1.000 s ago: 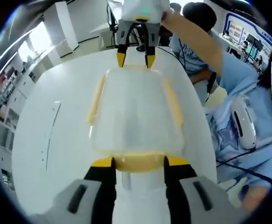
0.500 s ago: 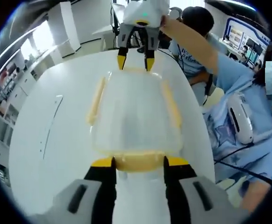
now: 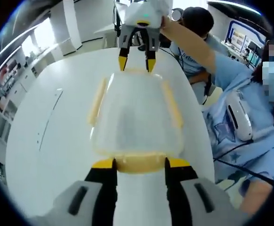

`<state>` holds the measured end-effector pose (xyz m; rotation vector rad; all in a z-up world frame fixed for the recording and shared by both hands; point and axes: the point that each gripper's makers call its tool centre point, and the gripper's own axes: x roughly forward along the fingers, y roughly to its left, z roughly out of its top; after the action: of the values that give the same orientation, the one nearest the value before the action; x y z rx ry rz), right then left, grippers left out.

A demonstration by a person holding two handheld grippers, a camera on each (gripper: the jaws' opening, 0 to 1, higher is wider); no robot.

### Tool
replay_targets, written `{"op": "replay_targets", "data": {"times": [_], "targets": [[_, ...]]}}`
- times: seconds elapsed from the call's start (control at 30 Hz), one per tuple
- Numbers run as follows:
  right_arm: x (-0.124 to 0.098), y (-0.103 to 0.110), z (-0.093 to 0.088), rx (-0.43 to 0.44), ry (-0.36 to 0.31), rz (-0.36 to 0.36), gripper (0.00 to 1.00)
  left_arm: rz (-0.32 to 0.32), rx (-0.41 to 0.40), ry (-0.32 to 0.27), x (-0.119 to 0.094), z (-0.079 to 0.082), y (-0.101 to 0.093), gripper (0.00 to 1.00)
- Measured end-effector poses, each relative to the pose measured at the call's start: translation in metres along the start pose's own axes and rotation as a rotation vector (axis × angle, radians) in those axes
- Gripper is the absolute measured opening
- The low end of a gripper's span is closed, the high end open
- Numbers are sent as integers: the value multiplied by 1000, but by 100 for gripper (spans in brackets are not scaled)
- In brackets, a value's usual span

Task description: Snap each plastic latch of the storage box into its locked position after aligning the lid with the box until every specified latch is closed and the lid sits flush.

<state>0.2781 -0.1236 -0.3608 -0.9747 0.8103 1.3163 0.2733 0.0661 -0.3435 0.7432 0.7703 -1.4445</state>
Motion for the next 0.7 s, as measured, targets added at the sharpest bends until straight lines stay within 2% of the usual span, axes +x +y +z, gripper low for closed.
{"op": "replay_targets", "data": {"times": [0.47,0.7], "targets": [[8,16,15,10,5,14,39,-29,-6,-2,5,-23,-13,39],[18,15,18,14,18,17,39,-32,-15,5,6,-32,-11,39]]}}
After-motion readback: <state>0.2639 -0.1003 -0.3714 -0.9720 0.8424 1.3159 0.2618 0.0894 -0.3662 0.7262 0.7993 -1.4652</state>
